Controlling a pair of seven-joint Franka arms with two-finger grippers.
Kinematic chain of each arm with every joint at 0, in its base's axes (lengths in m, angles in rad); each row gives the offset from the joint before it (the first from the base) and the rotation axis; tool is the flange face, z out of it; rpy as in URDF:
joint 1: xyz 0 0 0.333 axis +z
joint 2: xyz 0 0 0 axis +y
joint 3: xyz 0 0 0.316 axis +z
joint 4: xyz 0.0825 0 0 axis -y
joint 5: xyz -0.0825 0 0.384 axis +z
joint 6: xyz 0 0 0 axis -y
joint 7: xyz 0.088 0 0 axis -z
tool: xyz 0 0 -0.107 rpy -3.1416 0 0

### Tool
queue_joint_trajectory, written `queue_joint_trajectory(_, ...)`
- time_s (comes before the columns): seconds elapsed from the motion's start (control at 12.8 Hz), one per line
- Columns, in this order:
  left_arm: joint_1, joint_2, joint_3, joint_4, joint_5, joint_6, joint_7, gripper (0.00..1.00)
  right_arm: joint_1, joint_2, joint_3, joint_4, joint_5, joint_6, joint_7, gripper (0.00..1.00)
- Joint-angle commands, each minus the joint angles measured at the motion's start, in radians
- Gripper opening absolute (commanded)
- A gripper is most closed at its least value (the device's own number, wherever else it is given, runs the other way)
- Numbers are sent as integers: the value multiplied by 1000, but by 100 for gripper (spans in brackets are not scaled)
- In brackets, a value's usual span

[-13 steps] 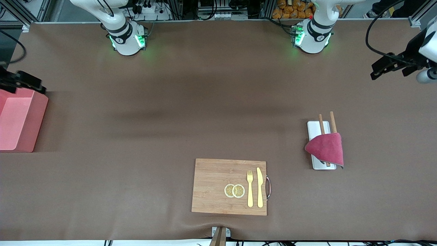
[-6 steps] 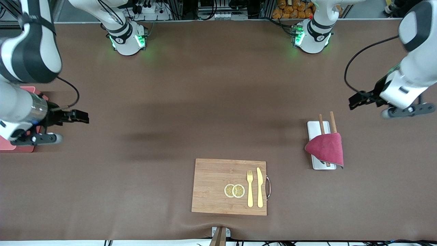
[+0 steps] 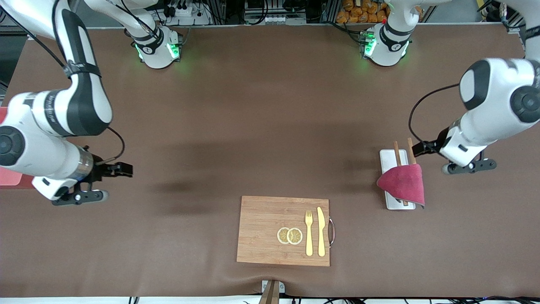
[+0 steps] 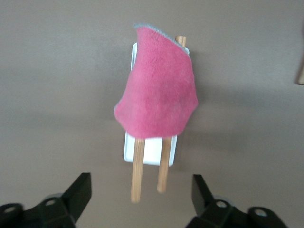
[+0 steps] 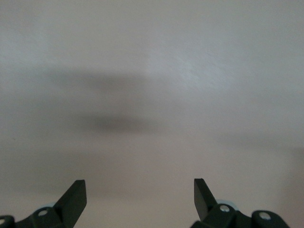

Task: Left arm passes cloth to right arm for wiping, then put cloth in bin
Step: 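Reach the left gripper to the pink cloth while the right gripper advances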

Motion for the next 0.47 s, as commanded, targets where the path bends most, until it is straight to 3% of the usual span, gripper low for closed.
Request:
queue_joint_trajectory(0.0,-2,71,0,20,50,58,-6,81,21,24,-2,33,96,66,6,100)
queue_joint_trajectory(0.39,0,129,0,29,54,90,-6,67,-31,19,-3,36,258,98,10,100)
